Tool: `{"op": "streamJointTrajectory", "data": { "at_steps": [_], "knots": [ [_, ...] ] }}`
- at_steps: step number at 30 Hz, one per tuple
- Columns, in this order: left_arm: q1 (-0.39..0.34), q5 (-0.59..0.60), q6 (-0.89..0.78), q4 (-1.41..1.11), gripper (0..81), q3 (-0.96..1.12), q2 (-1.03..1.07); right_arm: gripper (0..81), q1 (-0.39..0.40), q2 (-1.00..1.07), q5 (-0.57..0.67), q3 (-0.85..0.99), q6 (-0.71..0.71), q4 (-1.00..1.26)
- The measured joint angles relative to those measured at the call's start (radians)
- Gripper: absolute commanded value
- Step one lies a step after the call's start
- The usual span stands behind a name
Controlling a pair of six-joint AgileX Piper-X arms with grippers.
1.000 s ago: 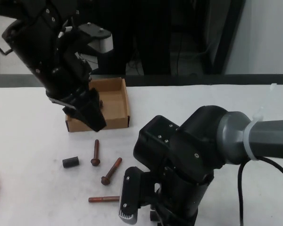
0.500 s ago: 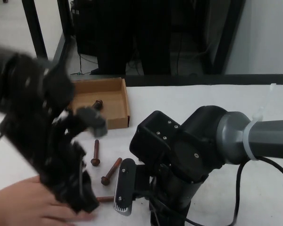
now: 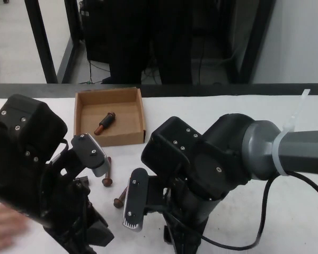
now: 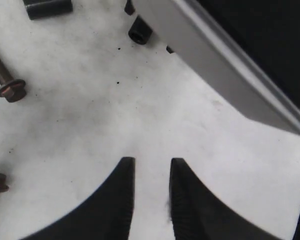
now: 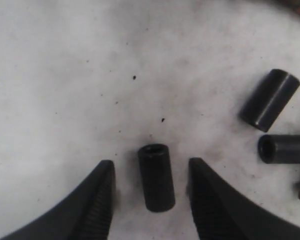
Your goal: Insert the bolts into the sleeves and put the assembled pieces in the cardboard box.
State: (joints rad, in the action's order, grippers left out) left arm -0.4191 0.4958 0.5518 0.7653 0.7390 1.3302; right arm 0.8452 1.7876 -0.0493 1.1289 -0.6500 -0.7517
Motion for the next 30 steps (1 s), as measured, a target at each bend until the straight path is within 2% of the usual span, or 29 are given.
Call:
{"op": "streamJointTrajectory", "data": {
  "at_steps": [5,12,17,20,23,26,27,30],
  "knots": [
    [0.000,-0.012,-0.006,-0.003,23.4,0.000,0.000,44.6,-0.005,0.014,-0.004,0.005,0.000,0.049],
    [0.000,-0.135,-0.010,-0.025,24.6,-0.001,0.000,44.6,-0.025,0.061,-0.004,0.005,0.000,0.050],
    [0.000,-0.178,-0.007,-0.029,39.6,-0.001,0.000,44.6,-0.027,0.061,-0.004,0.005,0.000,0.030],
    [0.000,-0.257,-0.007,-0.031,46.2,-0.001,0.000,43.5,-0.027,0.061,-0.004,0.005,0.000,0.031],
    [0.000,-0.317,-0.005,-0.036,46.8,-0.001,0.000,31.2,-0.030,0.065,-0.004,0.005,0.000,0.031],
    [0.000,-0.340,-0.003,-0.042,46.8,-0.001,0.000,4.3,-0.033,0.072,0.002,0.005,0.008,0.027],
    [0.000,-0.347,-0.001,-0.045,46.8,-0.001,0.000,0.2,-0.035,0.073,0.004,0.007,0.009,0.018],
    [0.000,-0.374,0.013,-0.056,46.8,-0.001,0.000,0.1,-0.037,0.075,0.013,0.011,0.026,0.006]
  ]
}}
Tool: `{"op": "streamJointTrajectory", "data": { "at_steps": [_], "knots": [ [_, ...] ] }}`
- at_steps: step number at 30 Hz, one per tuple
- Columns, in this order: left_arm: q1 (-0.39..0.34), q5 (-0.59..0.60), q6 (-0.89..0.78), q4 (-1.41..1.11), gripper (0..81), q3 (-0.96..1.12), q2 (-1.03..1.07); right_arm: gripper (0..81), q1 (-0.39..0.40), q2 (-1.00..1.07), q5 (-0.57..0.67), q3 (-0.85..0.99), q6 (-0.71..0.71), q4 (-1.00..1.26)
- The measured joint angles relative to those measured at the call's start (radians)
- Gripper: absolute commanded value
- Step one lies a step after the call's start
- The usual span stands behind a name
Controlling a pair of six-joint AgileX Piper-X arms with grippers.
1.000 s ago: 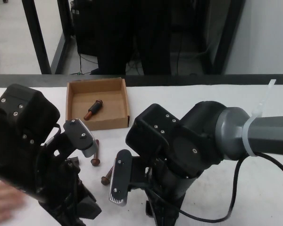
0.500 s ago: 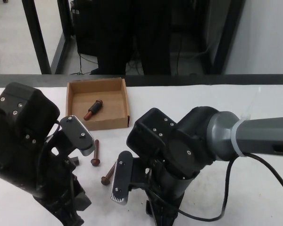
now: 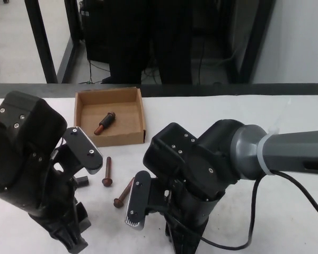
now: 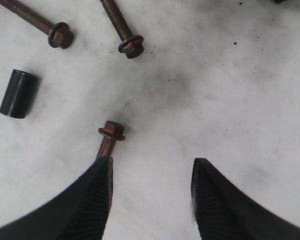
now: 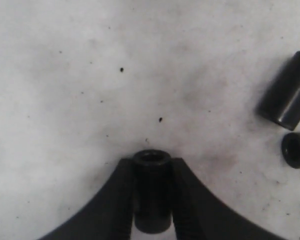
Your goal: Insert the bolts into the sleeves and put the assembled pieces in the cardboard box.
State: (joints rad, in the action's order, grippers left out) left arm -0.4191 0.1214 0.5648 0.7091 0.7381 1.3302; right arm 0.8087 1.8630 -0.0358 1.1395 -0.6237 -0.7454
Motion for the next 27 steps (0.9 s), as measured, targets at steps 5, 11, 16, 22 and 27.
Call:
{"op": "streamJointTrajectory", "data": {
  "at_steps": [5,11,16,22,27],
  "knots": [
    [0.000,-0.013,0.032,-0.028,46.8,0.000,0.000,0.2,-0.003,0.000,0.010,0.004,0.016,-0.033],
    [0.000,-0.014,0.086,-0.068,46.8,0.000,0.028,0.2,-0.009,0.000,0.049,0.009,0.068,-0.120],
    [0.006,-0.039,0.117,-0.080,40.5,0.000,0.087,0.2,-0.011,-0.006,0.104,0.009,0.097,-0.192],
    [0.061,-0.052,0.133,-0.082,39.8,0.000,0.094,0.2,-0.011,-0.043,0.141,-0.004,0.129,-0.237],
    [0.087,-0.047,0.138,-0.091,39.8,0.000,0.094,0.2,-0.011,-0.145,0.159,-0.004,0.145,-0.235]
  ]
}}
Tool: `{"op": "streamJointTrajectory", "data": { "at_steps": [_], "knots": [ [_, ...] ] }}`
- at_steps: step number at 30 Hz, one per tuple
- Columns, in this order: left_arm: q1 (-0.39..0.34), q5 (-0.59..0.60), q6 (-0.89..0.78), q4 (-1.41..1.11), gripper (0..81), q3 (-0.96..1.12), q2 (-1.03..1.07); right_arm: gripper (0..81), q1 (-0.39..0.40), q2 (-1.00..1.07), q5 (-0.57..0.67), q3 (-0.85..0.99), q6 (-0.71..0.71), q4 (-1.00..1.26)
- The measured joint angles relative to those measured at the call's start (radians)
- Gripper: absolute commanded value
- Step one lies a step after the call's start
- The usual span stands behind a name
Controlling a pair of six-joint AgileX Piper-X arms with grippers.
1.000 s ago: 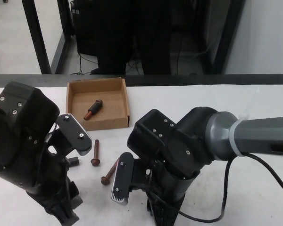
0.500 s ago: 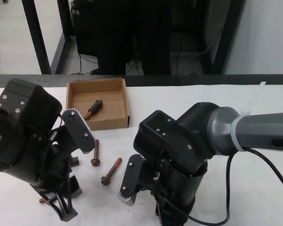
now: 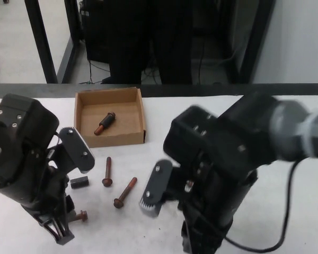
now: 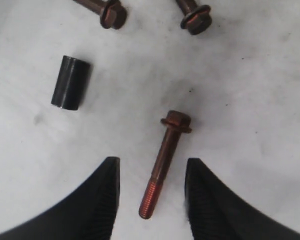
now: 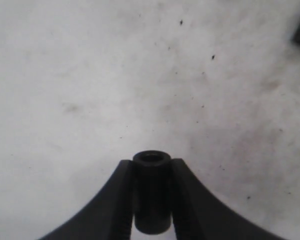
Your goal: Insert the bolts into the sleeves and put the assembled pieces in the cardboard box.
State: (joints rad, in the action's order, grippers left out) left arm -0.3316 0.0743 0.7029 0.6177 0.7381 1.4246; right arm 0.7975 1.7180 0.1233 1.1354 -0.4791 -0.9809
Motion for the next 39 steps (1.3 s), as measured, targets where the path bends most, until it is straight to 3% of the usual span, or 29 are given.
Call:
{"op": "streamJointTrajectory", "data": {
  "at_steps": [7,12,39],
  "knots": [
    [0.001,0.059,0.000,0.002,40.3,0.000,0.000,0.2,0.000,-0.142,0.008,0.000,0.027,0.045],
    [0.001,0.062,0.000,0.028,46.3,0.000,0.000,0.2,0.000,-0.205,0.013,0.000,0.055,0.048],
    [-0.002,0.033,0.044,-0.060,46.5,0.000,0.153,0.2,0.000,-0.231,0.061,0.000,0.091,0.046]
  ]
}}
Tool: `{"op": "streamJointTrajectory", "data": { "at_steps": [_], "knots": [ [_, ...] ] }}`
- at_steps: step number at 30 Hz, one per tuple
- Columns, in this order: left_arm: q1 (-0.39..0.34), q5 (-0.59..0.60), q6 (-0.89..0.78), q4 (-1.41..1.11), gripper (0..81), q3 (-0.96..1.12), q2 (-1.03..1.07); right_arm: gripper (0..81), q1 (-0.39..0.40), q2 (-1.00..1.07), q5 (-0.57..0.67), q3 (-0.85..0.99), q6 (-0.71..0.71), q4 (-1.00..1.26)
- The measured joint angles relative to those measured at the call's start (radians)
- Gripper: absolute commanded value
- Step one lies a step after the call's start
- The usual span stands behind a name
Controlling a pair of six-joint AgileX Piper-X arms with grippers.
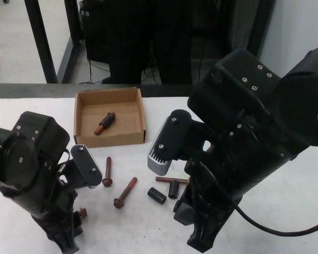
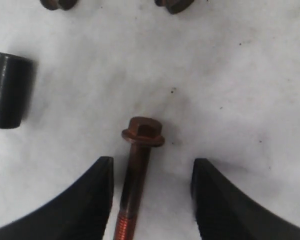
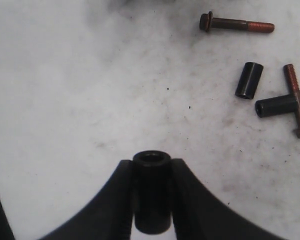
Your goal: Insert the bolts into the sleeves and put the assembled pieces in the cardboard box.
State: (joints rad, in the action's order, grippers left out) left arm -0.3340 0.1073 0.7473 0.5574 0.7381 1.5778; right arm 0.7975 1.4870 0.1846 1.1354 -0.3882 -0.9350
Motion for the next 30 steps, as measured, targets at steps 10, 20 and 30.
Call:
{"op": "streamJointTrajectory", "data": {
  "at_steps": [10,20,30],
  "knots": [
    [0.000,0.005,0.017,-0.020,42.1,0.003,0.015,0.2,0.000,0.000,0.006,0.000,0.000,0.000],
    [0.000,0.024,0.008,-0.059,0.1,0.003,0.030,0.2,0.000,0.000,0.042,0.000,0.000,0.000],
    [0.021,0.070,-0.090,-0.059,0.8,0.003,0.032,0.2,0.000,-0.010,0.078,-0.002,0.012,-0.023]
  ]
}}
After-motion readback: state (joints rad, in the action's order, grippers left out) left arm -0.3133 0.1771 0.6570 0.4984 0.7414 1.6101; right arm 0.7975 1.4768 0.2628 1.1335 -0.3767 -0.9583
